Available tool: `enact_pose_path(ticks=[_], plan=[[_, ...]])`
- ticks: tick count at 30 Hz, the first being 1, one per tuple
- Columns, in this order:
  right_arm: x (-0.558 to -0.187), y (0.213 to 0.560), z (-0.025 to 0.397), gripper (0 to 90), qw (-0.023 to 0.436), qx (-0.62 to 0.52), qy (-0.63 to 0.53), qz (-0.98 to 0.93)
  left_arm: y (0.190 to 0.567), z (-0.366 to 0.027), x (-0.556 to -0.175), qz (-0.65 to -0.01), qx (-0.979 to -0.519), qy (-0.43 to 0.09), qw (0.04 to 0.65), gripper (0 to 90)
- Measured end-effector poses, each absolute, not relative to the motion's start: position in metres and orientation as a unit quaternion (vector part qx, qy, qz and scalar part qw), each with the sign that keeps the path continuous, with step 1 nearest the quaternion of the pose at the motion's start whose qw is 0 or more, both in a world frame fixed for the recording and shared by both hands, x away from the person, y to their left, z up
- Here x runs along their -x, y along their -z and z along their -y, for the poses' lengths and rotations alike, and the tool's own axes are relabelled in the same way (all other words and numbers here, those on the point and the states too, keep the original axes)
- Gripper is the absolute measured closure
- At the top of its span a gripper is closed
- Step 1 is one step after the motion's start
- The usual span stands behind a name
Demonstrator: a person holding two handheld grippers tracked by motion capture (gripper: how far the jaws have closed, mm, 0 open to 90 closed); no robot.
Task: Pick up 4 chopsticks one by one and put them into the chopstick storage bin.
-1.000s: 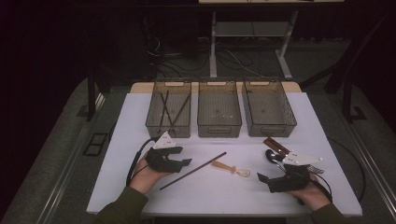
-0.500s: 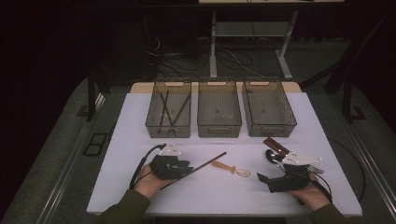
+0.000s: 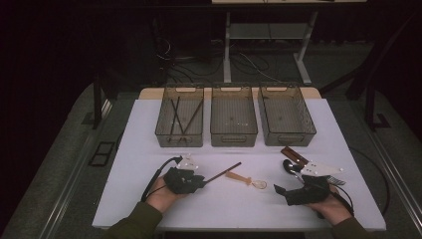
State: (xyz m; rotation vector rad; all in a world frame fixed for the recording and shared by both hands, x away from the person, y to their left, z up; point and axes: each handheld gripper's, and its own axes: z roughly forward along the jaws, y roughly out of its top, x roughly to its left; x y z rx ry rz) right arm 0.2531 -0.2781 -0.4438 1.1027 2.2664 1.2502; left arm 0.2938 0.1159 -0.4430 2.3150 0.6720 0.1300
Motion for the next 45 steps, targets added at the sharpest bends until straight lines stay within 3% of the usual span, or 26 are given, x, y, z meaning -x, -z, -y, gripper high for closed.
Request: enact_pose_path(ticks=[13,45], plan=[[-0.253,0.444,0.278,0.4,0.162,-0.387,-0.437,-0.795,0.443,-0.112,-0.291,-0.257,-0.900,-0.065,0.345,84.0],[-0.253,0.444,0.278,0.5,0.163,-0.387,-0.438,-0.795,0.430,-0.132,-0.295,-0.287,-0.878,-0.072,0.375,85.1]])
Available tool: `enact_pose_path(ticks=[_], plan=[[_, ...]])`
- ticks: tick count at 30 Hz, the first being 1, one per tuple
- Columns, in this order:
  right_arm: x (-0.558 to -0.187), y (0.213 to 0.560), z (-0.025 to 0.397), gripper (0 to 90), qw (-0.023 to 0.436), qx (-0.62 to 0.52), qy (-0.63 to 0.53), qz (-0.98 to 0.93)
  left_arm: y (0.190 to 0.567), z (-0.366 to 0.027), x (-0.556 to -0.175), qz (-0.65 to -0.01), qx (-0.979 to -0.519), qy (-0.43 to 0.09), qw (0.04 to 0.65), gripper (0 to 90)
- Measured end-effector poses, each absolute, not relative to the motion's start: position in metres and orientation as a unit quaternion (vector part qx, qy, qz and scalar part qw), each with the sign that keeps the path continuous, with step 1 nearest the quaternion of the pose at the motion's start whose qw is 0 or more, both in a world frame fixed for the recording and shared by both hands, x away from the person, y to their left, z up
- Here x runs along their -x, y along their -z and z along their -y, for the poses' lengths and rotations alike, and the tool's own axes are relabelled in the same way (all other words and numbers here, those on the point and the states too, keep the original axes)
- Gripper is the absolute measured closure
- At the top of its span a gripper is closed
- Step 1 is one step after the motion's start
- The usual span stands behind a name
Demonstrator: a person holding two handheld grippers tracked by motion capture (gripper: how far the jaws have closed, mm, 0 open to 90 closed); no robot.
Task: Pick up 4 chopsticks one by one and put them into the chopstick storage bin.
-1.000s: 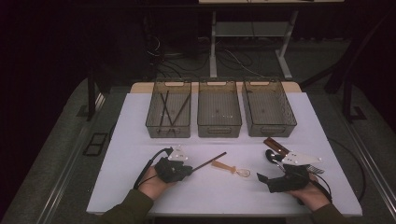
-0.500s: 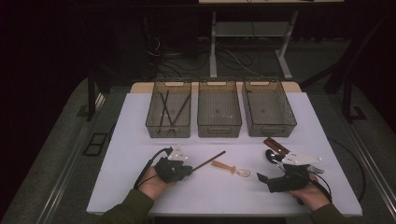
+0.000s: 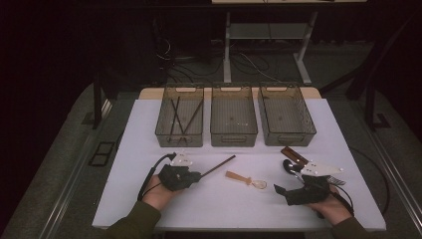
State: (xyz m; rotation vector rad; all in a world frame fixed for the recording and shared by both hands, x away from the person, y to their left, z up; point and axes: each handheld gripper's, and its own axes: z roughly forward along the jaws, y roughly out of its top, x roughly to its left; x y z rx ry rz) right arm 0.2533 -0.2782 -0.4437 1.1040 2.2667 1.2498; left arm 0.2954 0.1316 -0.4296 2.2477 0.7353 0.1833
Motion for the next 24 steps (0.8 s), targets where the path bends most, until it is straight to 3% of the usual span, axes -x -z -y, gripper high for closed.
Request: enact_pose_path(ticks=[24], plan=[[-0.253,0.443,0.278,0.5,0.162,-0.386,-0.439,-0.795,0.412,-0.170,-0.302,-0.313,-0.856,-0.088,0.402,85.1]])
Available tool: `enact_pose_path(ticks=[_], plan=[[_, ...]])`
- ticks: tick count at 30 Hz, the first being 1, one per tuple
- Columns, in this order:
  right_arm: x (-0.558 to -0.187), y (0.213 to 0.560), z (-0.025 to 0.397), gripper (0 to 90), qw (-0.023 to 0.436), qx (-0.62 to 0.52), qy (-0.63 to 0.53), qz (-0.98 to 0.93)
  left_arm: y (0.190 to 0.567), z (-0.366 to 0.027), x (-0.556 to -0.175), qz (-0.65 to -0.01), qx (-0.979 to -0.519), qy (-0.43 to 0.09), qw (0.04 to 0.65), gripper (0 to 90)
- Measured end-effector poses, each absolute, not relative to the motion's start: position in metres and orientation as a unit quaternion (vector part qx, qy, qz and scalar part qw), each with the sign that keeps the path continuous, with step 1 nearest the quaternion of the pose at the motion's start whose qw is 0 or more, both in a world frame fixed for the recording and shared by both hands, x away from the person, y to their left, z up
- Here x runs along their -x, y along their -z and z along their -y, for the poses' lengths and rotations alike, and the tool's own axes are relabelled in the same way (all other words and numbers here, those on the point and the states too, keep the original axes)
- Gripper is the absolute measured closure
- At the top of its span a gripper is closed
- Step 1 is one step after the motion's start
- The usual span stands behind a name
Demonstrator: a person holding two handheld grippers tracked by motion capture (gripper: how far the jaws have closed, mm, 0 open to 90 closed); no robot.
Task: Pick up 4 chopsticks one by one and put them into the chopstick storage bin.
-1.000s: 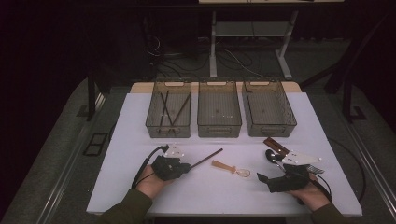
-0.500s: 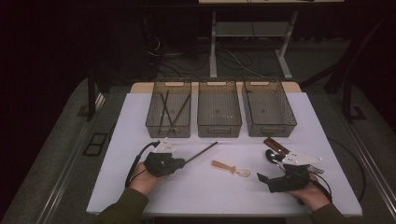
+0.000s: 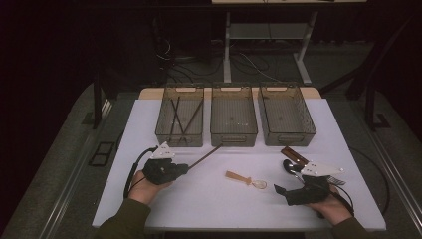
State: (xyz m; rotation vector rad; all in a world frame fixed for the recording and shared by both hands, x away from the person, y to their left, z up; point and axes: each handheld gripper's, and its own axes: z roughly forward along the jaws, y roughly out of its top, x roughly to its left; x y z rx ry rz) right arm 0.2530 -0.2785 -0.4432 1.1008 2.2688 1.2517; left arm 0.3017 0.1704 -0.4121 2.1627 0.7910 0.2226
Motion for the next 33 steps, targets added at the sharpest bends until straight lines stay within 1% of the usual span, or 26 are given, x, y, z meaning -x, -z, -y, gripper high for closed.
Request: enact_pose_path(ticks=[23,33], plan=[[-0.253,0.444,0.278,0.5,0.164,-0.386,-0.438,-0.795,0.400,-0.200,-0.305,-0.348,-0.823,-0.107,0.435,85.1],[-0.253,0.443,0.278,0.5,0.162,-0.388,-0.438,-0.795,0.396,-0.210,-0.313,-0.365,-0.810,-0.120,0.443,85.1]])
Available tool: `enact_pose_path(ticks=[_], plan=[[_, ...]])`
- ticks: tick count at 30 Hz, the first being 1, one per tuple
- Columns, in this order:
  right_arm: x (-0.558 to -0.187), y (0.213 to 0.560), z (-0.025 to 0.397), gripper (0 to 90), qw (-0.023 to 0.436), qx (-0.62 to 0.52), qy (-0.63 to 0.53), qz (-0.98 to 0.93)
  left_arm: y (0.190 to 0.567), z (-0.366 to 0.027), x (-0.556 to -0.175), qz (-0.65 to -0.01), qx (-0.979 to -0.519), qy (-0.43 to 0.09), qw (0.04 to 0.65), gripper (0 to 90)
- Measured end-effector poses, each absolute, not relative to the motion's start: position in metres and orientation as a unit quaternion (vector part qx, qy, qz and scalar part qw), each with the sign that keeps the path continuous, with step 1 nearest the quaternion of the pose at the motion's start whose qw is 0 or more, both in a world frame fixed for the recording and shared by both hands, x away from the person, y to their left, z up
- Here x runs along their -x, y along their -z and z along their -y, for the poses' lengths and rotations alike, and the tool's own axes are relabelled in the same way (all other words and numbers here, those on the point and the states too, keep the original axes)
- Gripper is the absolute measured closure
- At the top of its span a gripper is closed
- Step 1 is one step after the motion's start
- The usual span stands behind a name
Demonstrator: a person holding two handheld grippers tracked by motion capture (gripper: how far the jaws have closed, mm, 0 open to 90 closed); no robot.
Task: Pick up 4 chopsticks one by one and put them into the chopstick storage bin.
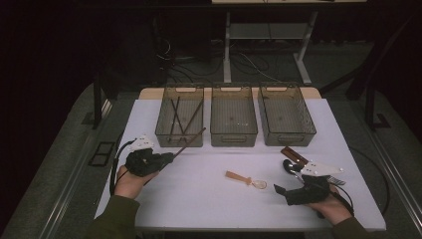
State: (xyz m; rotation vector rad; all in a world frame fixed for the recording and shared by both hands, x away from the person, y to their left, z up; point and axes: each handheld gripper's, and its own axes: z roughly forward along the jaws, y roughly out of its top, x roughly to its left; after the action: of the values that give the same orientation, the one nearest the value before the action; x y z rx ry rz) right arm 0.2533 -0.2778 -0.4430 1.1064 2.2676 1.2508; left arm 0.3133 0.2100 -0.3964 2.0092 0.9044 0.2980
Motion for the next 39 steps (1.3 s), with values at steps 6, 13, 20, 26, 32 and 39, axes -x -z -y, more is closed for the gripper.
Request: enact_pose_path(ticks=[6,13,20,26,32,39], plan=[[-0.253,0.443,0.277,0.5,0.162,-0.385,-0.438,-0.796,0.392,-0.211,-0.323,-0.374,-0.804,-0.131,0.442,85.1],[-0.253,0.443,0.278,0.5,0.161,-0.385,-0.439,-0.796,0.388,-0.209,-0.338,-0.379,-0.804,-0.136,0.438,85.1],[-0.252,0.442,0.278,0.5,0.161,-0.385,-0.439,-0.796,0.372,-0.206,-0.356,-0.383,-0.793,-0.146,0.450,85.1],[-0.252,0.443,0.278,0.4,0.161,-0.386,-0.439,-0.796,0.360,-0.201,-0.370,-0.384,-0.791,-0.155,0.451,85.1],[-0.253,0.443,0.278,0.5,0.161,-0.386,-0.439,-0.795,0.353,-0.195,-0.386,-0.389,-0.787,-0.164,0.450,85.1],[-0.253,0.443,0.278,0.5,0.163,-0.385,-0.442,-0.794,0.349,-0.186,-0.409,-0.399,-0.784,-0.171,0.444,85.1]])
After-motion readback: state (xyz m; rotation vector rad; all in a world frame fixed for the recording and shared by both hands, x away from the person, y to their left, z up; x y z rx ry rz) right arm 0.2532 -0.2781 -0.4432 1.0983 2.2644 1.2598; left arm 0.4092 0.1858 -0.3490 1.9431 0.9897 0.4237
